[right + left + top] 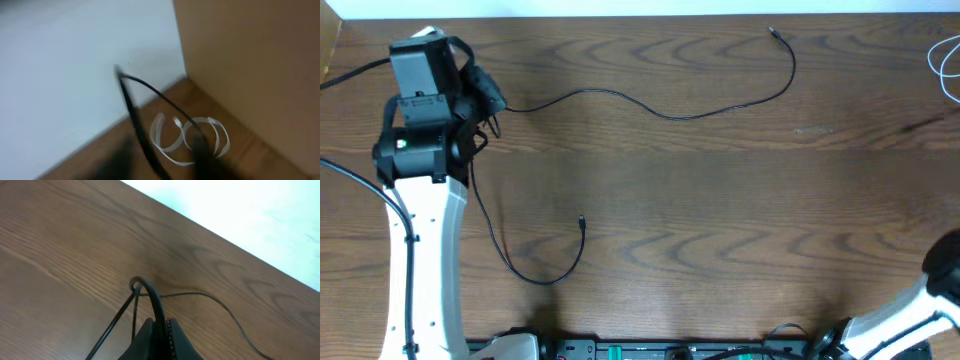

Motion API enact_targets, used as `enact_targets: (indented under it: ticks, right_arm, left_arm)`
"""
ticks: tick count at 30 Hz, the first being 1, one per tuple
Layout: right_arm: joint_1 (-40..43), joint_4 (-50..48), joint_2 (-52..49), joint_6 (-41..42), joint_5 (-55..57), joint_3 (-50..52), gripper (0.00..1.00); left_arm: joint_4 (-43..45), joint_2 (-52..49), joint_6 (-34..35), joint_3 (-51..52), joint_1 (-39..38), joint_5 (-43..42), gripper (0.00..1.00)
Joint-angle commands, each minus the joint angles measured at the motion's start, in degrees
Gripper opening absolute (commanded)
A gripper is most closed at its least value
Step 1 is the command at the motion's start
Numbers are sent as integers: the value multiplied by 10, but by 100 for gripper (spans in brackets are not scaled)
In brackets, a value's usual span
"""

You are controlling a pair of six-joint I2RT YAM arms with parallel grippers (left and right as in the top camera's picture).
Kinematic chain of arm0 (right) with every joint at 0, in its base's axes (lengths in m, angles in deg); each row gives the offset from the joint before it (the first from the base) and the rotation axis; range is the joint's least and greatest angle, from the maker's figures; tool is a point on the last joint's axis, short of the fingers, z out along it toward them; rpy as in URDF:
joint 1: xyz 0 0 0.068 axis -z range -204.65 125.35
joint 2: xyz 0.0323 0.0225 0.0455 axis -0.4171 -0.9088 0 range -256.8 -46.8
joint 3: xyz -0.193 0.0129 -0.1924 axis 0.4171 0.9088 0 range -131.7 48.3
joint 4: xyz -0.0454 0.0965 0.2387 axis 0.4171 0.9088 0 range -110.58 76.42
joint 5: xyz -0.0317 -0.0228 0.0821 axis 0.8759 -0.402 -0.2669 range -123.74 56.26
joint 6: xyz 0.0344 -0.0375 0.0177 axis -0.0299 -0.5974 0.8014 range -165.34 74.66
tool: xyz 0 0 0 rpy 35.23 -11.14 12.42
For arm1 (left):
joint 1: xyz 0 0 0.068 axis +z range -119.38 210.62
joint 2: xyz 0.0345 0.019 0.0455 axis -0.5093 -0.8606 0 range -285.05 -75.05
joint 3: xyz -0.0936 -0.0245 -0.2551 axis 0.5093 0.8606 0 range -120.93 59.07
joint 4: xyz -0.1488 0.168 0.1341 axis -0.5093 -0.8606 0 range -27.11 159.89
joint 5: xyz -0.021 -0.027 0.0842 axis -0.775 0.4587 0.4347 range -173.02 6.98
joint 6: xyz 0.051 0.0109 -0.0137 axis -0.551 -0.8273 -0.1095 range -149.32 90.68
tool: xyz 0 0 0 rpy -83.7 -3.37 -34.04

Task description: Untangle cables

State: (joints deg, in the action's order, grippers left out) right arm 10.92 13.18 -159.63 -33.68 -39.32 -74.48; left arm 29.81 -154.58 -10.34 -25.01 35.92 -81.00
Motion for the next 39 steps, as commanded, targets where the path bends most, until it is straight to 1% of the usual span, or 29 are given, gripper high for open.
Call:
enact_targets:
  ticks: [1, 4, 9, 17, 19, 20, 22, 25, 26, 28, 31, 33, 35, 39]
  right_arm:
    - [10, 12, -47, 0, 41, 4, 99]
    - [8, 49, -67, 1, 33, 4, 99]
    - [-3, 122, -70, -7, 33, 4, 99]
    - [-31, 206, -70, -82, 2, 3, 99]
    - [-42, 226, -70, -112, -43, 3, 99]
    - [-50, 242, -70, -146, -100, 3, 99]
    - [-64, 261, -70, -185, -175, 3, 99]
    - [-98, 284, -70, -235, -253, 3, 99]
    - [-126, 291, -70, -242, -265, 3, 99]
    - [-155, 295, -70, -242, -282, 3, 99]
    - [-202, 295, -70, -267, -329, 3, 99]
    - [-233, 293, -70, -292, -368, 3, 99]
    - [-260, 290, -70, -307, -398, 3, 99]
    - [-308, 274, -70, -308, -462, 3, 99]
  left_arm:
    - [0, -2, -13, -5, -23, -1, 8]
    - [0, -2, -14, -5, -41, -1, 7]
    - [3, -2, -14, -5, -73, -1, 8]
    - [3, -2, -14, -5, -96, -1, 8]
    - [5, -2, -14, -5, -100, -1, 8]
    - [10, -2, -14, -5, -103, -1, 7]
    - [22, -2, -18, -5, -109, -11, 7]
    - [67, 0, -44, -5, -119, -99, 7]
    - [110, 1, -44, -5, -127, -172, 7]
    - [163, 1, -43, -5, -137, -253, 8]
    - [242, 1, -32, -5, -158, -337, 7]
    - [285, 1, -1, -5, -170, -362, 8]
    - [314, 1, 48, -5, -177, -366, 8]
    - [367, 1, 150, -5, -184, -382, 7]
